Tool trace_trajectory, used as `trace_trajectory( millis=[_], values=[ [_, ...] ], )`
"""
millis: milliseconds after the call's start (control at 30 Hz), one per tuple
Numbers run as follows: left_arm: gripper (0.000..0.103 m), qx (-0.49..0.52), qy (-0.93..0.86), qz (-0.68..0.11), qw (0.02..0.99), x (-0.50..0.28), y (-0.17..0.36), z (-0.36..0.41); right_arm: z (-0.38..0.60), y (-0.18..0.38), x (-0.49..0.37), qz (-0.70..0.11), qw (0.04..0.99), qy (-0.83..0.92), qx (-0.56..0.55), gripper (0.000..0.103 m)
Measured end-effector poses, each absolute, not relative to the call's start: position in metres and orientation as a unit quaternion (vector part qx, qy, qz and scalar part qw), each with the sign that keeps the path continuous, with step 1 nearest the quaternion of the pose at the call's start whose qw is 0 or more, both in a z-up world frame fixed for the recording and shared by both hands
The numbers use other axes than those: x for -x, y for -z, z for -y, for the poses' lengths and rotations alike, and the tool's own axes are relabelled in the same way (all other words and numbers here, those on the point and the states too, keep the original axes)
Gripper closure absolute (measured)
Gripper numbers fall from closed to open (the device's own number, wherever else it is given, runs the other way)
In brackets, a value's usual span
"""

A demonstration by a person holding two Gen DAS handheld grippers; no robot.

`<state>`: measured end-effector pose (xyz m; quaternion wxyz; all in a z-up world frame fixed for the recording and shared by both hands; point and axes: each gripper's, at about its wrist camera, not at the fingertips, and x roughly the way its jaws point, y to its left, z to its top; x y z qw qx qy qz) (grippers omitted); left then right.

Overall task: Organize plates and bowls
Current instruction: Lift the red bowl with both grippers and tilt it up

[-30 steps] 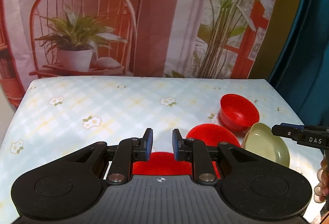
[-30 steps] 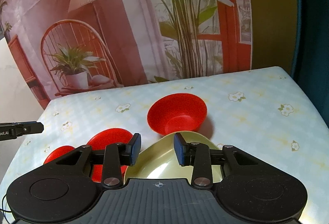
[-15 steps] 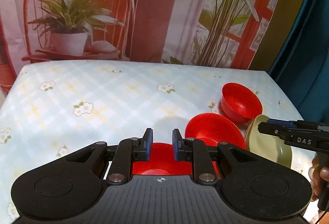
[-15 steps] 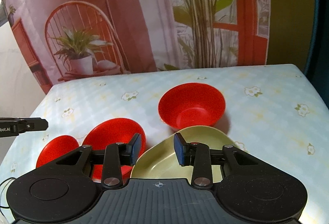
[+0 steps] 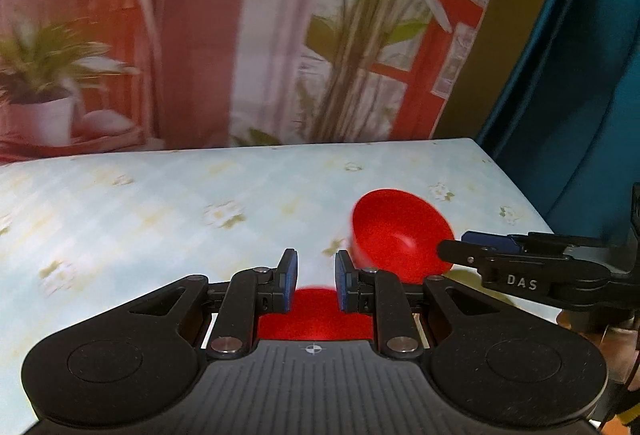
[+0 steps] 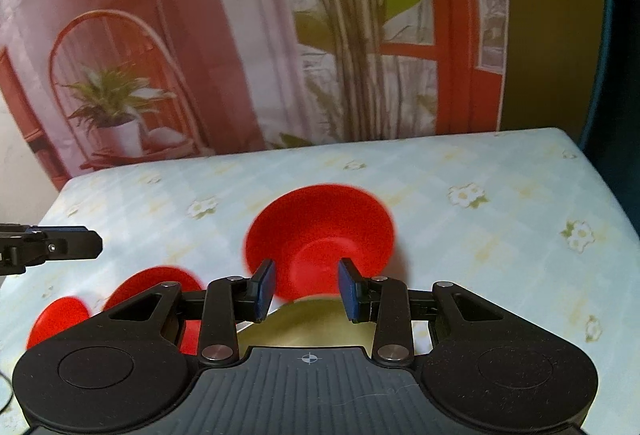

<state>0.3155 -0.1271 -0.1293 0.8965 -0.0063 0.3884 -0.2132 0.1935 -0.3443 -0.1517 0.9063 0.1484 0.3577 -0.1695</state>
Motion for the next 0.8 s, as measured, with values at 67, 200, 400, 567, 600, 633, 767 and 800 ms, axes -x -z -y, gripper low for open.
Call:
trace_trajectory(
  millis=[67,200,400,567,600,633,767,800],
  values=[
    [0.082,0.012,0.217,-0.399,0.891,-0.327,0.136,0.140,0.354,0.155,-0.196,-0.358,0.904,0.180,-0.146,0.071],
    [0.082,0.013,0.227,-0.416,0.880,-0.350,0.154,0.162,0.376,0.166,-0.200,-0.362,0.898,0.191,-0.162,0.073],
    [0.082,-0.001,0.221,-0.433,0.874,-0.368,0.167,0.182,0.397,0.181,-0.204,-0.368,0.891,0.196,-0.182,0.075],
    [0.077,-0.008,0.208,-0.452,0.867,-0.380,0.178,0.192,0.402,0.190,-0.207,-0.375,0.887,0.188,-0.196,0.077],
    [0.075,-0.012,0.209,-0.455,0.866,-0.381,0.180,0.195,0.403,0.192,-0.207,-0.375,0.886,0.187,-0.200,0.079],
    [0.075,-0.015,0.210,-0.457,0.864,-0.381,0.181,0.197,0.403,0.193,-0.208,-0.375,0.885,0.185,-0.204,0.081],
    [0.075,-0.018,0.221,-0.465,0.857,-0.383,0.186,0.204,0.404,0.195,-0.208,-0.374,0.885,0.178,-0.211,0.086],
    [0.075,-0.017,0.224,-0.466,0.856,-0.383,0.187,0.206,0.404,0.195,-0.208,-0.373,0.886,0.174,-0.213,0.088]
  ],
)
